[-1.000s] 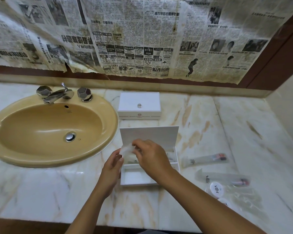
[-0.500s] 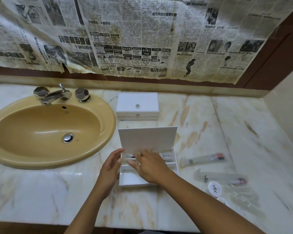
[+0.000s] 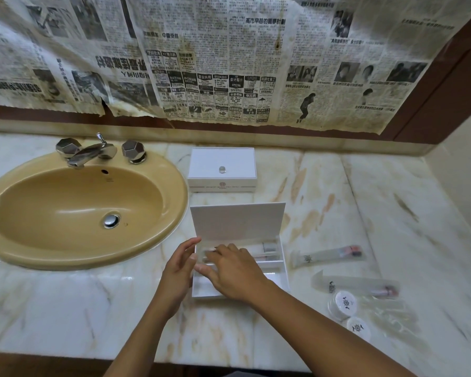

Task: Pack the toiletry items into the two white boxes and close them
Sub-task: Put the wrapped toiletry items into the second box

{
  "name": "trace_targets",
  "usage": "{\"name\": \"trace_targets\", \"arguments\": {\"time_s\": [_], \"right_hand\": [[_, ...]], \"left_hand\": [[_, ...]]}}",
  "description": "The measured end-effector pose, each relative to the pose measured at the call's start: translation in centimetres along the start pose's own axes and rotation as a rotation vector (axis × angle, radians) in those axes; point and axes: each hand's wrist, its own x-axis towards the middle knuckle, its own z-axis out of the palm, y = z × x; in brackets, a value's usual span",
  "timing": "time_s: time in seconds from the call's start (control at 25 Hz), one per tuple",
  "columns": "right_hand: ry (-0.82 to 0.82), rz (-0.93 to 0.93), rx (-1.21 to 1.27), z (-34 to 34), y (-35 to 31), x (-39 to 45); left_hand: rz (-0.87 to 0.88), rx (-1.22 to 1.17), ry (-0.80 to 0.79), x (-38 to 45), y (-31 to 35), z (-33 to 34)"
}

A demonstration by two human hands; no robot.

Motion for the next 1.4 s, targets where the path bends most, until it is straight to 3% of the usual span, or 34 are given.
{"name": "trace_targets", "arguments": {"time_s": [0.12, 0.32, 0.48, 0.6, 0.72, 1.0, 1.2, 1.4], "right_hand": [[0.061, -0.001, 0.133, -1.6, 0.6, -1.0], [0.346, 0.054, 0.361, -4.7, 4.9, -4.0], [0.502, 0.242, 0.316, -5.8, 10.8, -6.4], [0.338, 0.449, 0.204, -5.3, 14.8, -7.1], [0.144, 0.518, 0.108, -4.2, 16.4, -7.1], [0.079, 0.523, 0.040, -2.2, 17.0, -6.3], [0.242, 0.490, 0.195, -2.6, 16.5, -6.7], [0.561, 0.314, 0.365, -6.5, 13.3, -7.4]], "left_hand": [[-0.010, -0.011, -0.017, -0.2, 0.2, 0.0], [-0.035, -0.038, -0.006, -0.2, 0.5, 0.0], [-0.055, -0.010, 0.009, 0.0, 0.2, -0.2], [-0.056, -0.022, 0.011, -0.1, 0.4, 0.0], [-0.055, -0.006, 0.006, 0.1, 0.4, -0.1], [-0.055, 0.019, 0.014, 0.2, 0.1, -0.1], [-0.051, 0.025, 0.009, 0.1, 0.0, -0.1], [-0.051, 0.004, -0.007, 0.1, 0.1, -0.1]]}}
